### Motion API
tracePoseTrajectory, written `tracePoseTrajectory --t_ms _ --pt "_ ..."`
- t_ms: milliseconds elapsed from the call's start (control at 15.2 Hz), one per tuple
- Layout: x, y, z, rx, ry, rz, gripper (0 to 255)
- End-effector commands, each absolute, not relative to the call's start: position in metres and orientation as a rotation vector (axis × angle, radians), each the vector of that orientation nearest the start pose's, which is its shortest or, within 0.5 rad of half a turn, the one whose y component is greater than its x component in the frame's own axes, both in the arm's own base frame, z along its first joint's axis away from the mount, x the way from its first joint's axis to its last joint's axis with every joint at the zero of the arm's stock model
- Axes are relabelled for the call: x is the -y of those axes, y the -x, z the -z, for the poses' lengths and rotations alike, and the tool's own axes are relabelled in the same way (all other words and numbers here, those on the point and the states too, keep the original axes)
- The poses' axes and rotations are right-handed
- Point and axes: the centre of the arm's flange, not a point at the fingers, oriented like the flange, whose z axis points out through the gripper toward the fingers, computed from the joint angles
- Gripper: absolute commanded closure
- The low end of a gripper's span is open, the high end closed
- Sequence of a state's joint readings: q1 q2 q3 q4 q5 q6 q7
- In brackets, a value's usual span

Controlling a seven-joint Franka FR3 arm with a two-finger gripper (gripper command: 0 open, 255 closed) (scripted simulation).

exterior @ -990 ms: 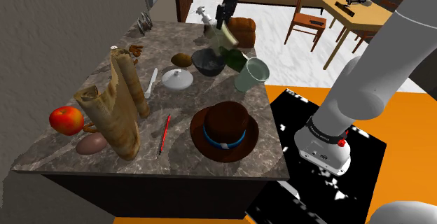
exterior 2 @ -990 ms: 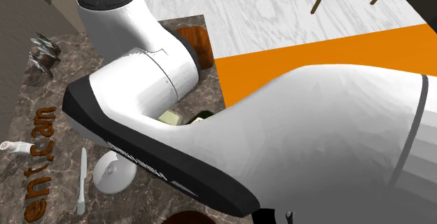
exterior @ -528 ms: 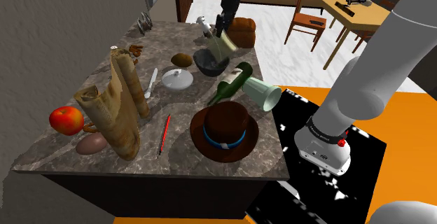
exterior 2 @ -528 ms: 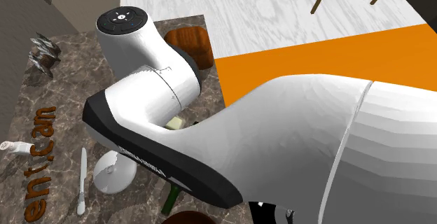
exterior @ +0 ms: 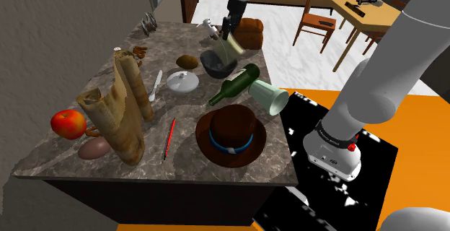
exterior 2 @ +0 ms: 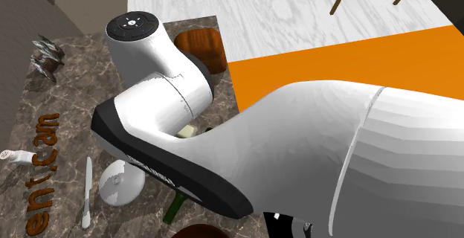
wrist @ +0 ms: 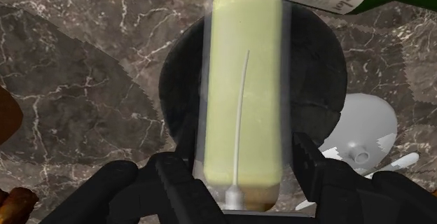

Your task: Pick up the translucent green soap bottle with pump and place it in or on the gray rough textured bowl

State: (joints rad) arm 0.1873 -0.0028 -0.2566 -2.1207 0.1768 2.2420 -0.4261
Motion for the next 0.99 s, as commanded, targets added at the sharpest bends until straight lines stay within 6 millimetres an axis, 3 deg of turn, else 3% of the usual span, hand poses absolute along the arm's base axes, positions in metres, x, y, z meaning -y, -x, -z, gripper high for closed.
tracePoseTrajectory --t_ms 0,66,396,660,924 --pt "0.033 -0.552 -0.425 0.384 2.997 0.236 255" --pt "0.033 -0.552 -0.425 0.384 2.997 0.236 0" --pt "0.033 -0.552 -0.425 0.384 2.997 0.236 0" --pt "0.040 -0.545 -0.474 0.384 2.997 0.236 0" --pt "0.040 -0.545 -0.474 0.384 2.997 0.236 0"
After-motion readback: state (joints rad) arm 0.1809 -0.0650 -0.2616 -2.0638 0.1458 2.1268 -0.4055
